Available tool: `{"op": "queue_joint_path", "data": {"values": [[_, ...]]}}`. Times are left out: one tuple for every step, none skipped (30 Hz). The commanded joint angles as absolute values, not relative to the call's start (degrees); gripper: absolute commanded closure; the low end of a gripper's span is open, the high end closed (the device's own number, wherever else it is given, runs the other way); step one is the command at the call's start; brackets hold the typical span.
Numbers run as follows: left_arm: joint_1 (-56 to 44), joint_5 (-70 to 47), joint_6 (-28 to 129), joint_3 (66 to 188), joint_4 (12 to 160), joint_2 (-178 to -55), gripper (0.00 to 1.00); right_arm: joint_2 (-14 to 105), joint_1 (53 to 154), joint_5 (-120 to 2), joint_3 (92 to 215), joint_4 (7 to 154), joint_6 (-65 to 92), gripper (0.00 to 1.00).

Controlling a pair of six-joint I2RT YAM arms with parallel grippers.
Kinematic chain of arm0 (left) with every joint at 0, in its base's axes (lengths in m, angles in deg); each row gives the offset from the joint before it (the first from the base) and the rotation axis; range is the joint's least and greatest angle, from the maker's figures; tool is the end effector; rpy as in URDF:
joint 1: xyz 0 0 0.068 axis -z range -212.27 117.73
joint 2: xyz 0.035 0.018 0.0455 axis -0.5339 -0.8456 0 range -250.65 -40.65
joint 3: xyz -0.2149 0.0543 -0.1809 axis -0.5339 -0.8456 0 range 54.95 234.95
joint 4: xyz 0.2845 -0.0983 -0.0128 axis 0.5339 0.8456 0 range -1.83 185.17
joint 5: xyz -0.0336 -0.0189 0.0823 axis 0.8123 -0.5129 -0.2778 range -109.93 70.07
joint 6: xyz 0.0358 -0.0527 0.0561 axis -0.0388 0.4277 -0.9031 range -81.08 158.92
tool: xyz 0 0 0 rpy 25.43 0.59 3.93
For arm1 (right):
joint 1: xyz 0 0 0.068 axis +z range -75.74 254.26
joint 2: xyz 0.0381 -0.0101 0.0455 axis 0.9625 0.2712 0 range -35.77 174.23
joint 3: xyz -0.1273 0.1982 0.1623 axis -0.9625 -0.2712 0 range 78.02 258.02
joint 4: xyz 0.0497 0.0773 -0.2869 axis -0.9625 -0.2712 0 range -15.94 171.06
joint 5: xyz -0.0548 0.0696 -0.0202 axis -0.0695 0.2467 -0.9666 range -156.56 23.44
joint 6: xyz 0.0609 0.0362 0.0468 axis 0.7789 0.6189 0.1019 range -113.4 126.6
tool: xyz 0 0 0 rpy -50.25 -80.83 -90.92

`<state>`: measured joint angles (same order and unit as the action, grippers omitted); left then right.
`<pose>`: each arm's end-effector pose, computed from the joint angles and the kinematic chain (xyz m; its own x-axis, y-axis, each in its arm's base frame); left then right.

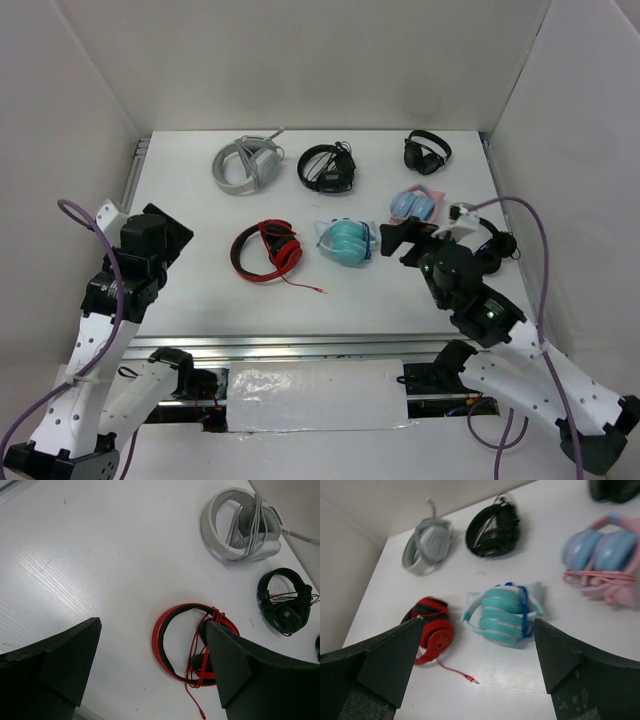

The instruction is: Wrap the headphones

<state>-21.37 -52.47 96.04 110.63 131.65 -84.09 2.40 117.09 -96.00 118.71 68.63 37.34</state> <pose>0.2071 0.0009 0.3529 -0.0310 -0.7150 -0.6984 -0.5862 0.5790 -0.5667 0.1883 0.1246 0.3337 -0.2296 0.3942 -0.8899 -0.1392 0.8916 0.4308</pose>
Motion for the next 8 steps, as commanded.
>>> {"op": "queue_joint_path", "data": {"values": [[-21.72, -52.19, 94.73, 112.17, 133.17, -83.46, 0.01, -3.42, 116.19, -110.85, 117.84, 59.38, 42.01, 0.00], [-21.72, -52.19, 94.73, 112.17, 133.17, -83.46, 0.01, -5.43, 116.01, -113.04, 117.75, 58.31, 42.71, 0.00], [-21.72, -52.19, 94.64, 112.08, 133.26, -83.37, 0.01, -6.15, 115.66, -113.84, 117.75, 57.60, 42.81, 0.00], [-21.72, -52.28, 94.82, 111.91, 133.43, -83.37, 0.01, -6.76, 115.40, -114.37, 117.57, 56.64, 42.72, 0.00], [-21.81, -52.28, 94.91, 111.90, 133.17, -83.28, 0.01, -7.64, 115.05, -114.46, 117.75, 56.36, 42.72, 0.00], [-21.81, -52.19, 94.73, 111.90, 133.17, -83.37, 0.01, -7.82, 114.96, -114.73, 117.75, 56.19, 42.72, 0.00], [-21.72, -52.36, 94.90, 111.90, 133.34, -83.28, 0.01, -8.08, 114.61, -114.73, 117.83, 55.84, 42.81, 0.00], [-21.81, -52.19, 94.73, 111.90, 133.17, -83.28, 0.01, -8.00, 114.52, -114.55, 117.75, 55.83, 42.72, 0.00]]}}
